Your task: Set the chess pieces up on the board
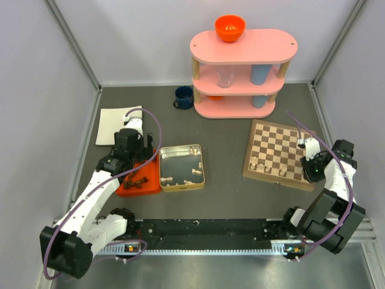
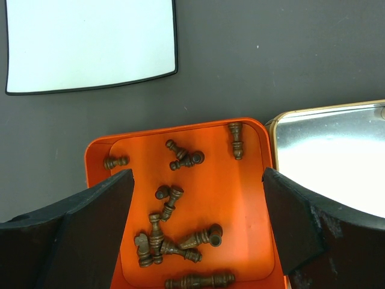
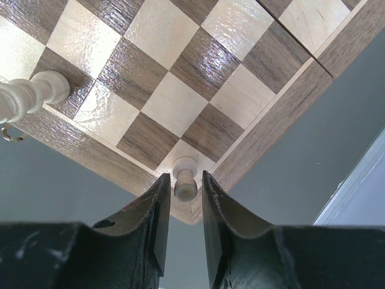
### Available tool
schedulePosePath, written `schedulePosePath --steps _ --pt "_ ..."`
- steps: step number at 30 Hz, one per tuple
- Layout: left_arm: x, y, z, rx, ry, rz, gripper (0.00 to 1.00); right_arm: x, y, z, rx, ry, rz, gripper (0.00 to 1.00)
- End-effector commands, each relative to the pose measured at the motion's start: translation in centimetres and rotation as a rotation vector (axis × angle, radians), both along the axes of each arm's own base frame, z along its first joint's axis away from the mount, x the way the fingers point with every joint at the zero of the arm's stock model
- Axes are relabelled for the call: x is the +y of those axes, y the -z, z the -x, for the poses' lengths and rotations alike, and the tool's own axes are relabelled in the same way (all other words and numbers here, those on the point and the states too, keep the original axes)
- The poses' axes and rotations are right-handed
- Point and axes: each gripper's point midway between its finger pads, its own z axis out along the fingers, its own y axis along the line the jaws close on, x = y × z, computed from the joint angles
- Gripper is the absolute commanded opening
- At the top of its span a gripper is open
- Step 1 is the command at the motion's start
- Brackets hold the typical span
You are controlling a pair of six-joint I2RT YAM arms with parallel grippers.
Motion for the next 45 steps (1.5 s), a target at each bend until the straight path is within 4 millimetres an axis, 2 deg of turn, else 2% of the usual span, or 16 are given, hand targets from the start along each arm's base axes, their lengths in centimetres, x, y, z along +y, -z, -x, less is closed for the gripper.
schedulePosePath --steps 1,6,10,17,22,26,27,28,29,31,32,34,35,38,41,45 --pt "-0.1 -1.0 -0.7 -0.041 0.008 0.006 0.93 0.2 -0.2 -0.4 -0.016 -0.01 -0.001 0.28" --pt "-0.1 -0.9 -0.7 -0.038 0.008 0.005 0.93 0.2 -0.5 -0.5 -0.023 -0.012 -0.002 0.31" --pt "-0.2 -1.0 -0.7 -0.041 0.009 0.007 0.93 0.4 -1.4 -0.8 -0.048 -0.011 -0.008 0.4" --pt "0.0 -2.0 -0.6 -0.073 0.003 0.013 0.93 0.2 -5.6 -2.8 -0.141 -0.01 -0.01 0.5" --pt "-1.0 -3.7 -0.3 -0.152 0.049 0.075 0.96 1.6 -9.0 -4.0 -0.226 -0.031 -0.078 0.56" --pt "-2.1 -5.3 0.2 -0.173 0.042 0.225 0.99 5.7 -12.8 -5.4 -0.347 -0.143 -0.214 0.63" --pt "-3.6 -6.0 0.5 -0.167 0.092 0.313 0.99 6.7 -13.4 -5.5 -0.362 -0.159 -0.248 0.68" --pt "-4.1 -6.4 0.7 -0.166 0.106 0.348 0.99 8.6 -14.2 -5.7 -0.383 -0.224 -0.276 0.72" --pt "-4.7 -7.1 0.9 -0.177 0.135 0.381 0.99 10.4 -15.0 -5.7 -0.409 -0.278 -0.343 0.82" --pt "-6.4 -7.6 1.6 -0.16 0.213 0.443 0.99 13.9 -16.0 -5.3 -0.426 -0.398 -0.435 0.9" --pt "-6.9 -7.3 1.8 -0.134 0.236 0.457 0.99 15.9 -16.8 -4.9 -0.439 -0.461 -0.515 0.99" --pt "-8.3 -6.7 2.6 -0.07 0.296 0.504 0.99 18.2 -17.4 -4.5 -0.428 -0.53 -0.6 0.99" --pt "-8.8 -6.1 2.8 -0.031 0.31 0.523 0.99 20.3 -17.6 -3.9 -0.39 -0.593 -0.677 0.99" --pt "-11.0 -4.7 4.3 0.081 0.401 0.62 0.97 23.6 -17.4 -2.8 -0.318 -0.705 -0.756 0.99" --pt "-12.2 -3.4 5.0 0.167 0.416 0.696 0.93 25.7 -16.7 -1.8 -0.27 -0.793 -0.763 0.99" --pt "-12.5 -1.3 4.8 0.215 0.368 0.651 0.89 26.0 -16.1 -2.3 -0.233 -0.784 -0.764 0.99"
